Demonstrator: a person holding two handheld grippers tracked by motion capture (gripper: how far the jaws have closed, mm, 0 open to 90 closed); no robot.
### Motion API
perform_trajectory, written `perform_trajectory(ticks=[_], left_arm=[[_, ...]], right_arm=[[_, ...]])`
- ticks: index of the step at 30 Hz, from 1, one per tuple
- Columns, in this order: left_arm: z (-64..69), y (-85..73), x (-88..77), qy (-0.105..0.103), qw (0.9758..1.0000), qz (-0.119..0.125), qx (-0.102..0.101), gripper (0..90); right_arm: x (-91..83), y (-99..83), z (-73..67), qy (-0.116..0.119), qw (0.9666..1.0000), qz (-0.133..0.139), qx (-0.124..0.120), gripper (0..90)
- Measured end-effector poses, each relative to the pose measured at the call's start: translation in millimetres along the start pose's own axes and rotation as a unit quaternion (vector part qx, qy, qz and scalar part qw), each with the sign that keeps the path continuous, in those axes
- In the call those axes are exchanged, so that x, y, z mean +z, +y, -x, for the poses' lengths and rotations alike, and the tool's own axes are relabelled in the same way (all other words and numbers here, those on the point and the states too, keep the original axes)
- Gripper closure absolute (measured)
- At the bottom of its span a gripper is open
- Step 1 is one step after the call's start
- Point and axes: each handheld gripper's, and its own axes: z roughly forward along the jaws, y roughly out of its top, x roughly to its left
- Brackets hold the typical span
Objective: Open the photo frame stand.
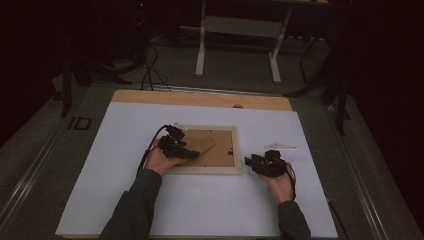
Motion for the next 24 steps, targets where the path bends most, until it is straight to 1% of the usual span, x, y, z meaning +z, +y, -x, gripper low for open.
perform_trajectory(ticks=[2,4,5,11,14,15,18,19,20,21,22,23,24], left_arm=[[-1.0,-0.3,1.1,-0.005,1.0,0.0,-0.003,25.4],[-1.2,-0.4,1.4,-0.005,1.0,-0.001,-0.003,25.4],[-1.6,-0.4,2.5,-0.007,1.0,-0.005,-0.004,25.8],[0.9,-0.8,6.6,-0.008,0.9998,-0.015,0.005,29.7],[2.1,-0.8,7.1,-0.003,0.9998,-0.016,0.01,32.4],[1.9,-1.0,7.1,0.003,0.9997,-0.02,0.012,34.0],[2.2,-1.0,6.8,0.005,0.9997,-0.02,0.014,35.8],[3.2,-0.8,5.9,0.007,0.9997,-0.016,0.019,36.1],[3.2,-0.8,5.9,0.007,0.9997,-0.016,0.019,36.4],[4.7,-0.4,5.0,0.01,0.9995,-0.014,0.026,36.6],[4.7,-0.4,5.0,0.01,0.9995,-0.014,0.026,36.9],[6.5,-0.3,4.3,0.014,0.9993,-0.012,0.033,37.1],[6.5,-0.3,4.3,0.014,0.9993,-0.012,0.033,37.2]], right_arm=[[-0.1,0.0,0.2,0.0,1.0,0.0,0.0,59.2],[0.1,-0.1,0.0,0.001,1.0,-0.001,0.001,59.1],[0.7,-0.3,-0.3,0.001,1.0,-0.003,0.001,59.2],[1.1,-0.6,0.1,0.001,1.0,-0.002,0.0,59.1],[1.0,-0.7,0.3,0.001,1.0,-0.002,0.001,59.1],[1.0,-0.6,0.3,0.001,1.0,-0.002,0.001,59.1],[0.9,-0.5,0.6,0.0,1.0,-0.002,-0.001,59.1],[0.9,-0.5,0.7,0.0,1.0,-0.002,0.0,59.1],[1.0,-0.5,0.9,0.0,1.0,-0.002,0.0,59.1],[1.1,-0.6,1.0,0.0,1.0,-0.002,0.0,59.1],[1.1,-0.6,1.0,0.0,1.0,-0.002,0.0,59.1],[1.2,-0.7,0.9,0.0,1.0,-0.002,0.0,59.1],[1.3,-0.8,0.9,0.0,1.0,-0.002,0.0,59.1]])
